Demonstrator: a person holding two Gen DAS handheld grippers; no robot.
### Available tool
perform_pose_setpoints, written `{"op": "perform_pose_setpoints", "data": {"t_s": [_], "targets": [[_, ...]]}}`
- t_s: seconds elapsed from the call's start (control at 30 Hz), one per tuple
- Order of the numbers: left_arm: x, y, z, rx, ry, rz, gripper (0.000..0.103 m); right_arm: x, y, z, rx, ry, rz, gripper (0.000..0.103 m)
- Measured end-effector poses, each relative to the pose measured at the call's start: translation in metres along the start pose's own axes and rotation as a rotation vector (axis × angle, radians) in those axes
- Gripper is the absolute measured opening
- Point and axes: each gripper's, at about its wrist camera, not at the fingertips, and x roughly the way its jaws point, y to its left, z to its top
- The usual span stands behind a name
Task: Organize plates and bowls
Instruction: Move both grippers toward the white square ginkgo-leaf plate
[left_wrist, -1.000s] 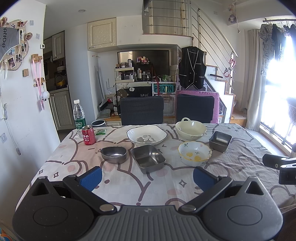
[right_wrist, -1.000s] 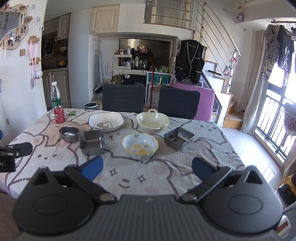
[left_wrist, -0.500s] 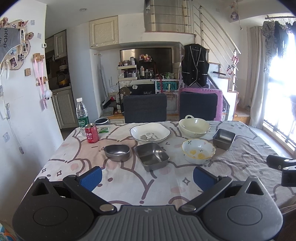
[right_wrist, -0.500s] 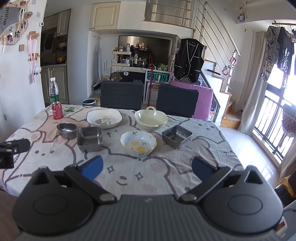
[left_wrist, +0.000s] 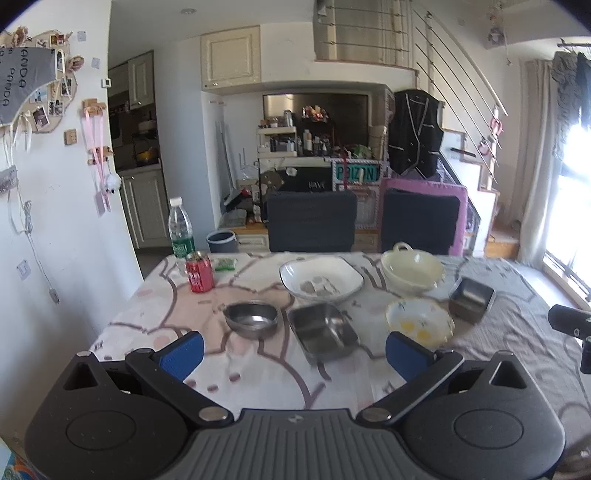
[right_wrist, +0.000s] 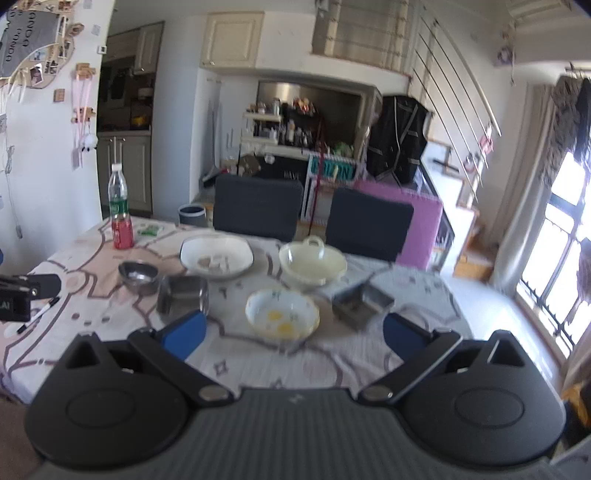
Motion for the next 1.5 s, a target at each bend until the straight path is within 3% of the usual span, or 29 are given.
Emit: {"op": "perform_pose_setpoints", "data": {"t_s": [0.43, 0.57, 0.77, 1.0, 1.13, 1.37, 1.5], "targets": [[0.073, 0.008, 0.060, -0.014, -0.044, 0.045, 0.103, 0.077, -0.022, 0.070, -0.004, -0.071, 0.103, 0.103], [0.102, 0.008, 0.075, -0.013, -0.048, 0.059, 0.103, 0.110, -0.033, 0.081, 0.036, -0.024, 0.158, 0.103], [0.160, 0.010, 0.087, -0.011, -0.014, 0.076, 0.103, 0.174, -0.041, 0.103, 0.109, 0.035, 0.172, 0.103], [0.245, 0.013, 0.088, -0.023, 0.089, 0.077, 0.103, 0.240, -0.024, 0.110, 0.060, 0.011, 0.180, 0.103], [0.297, 0.019, 0.083, -0.079, 0.176, 0.071, 0.103, 0.285, -0.013, 0.106, 0.014, 0.098, 0.244, 0.103], [0.377, 0.030, 0.082, -0.214, 0.280, 0.072, 0.103, 0.345, 0.002, 0.107, -0.014, 0.156, 0.250, 0.103], [0.412, 0.038, 0.079, -0.276, 0.307, 0.000, 0.103, 0.381, 0.010, 0.107, -0.027, 0.174, 0.260, 0.103]]}}
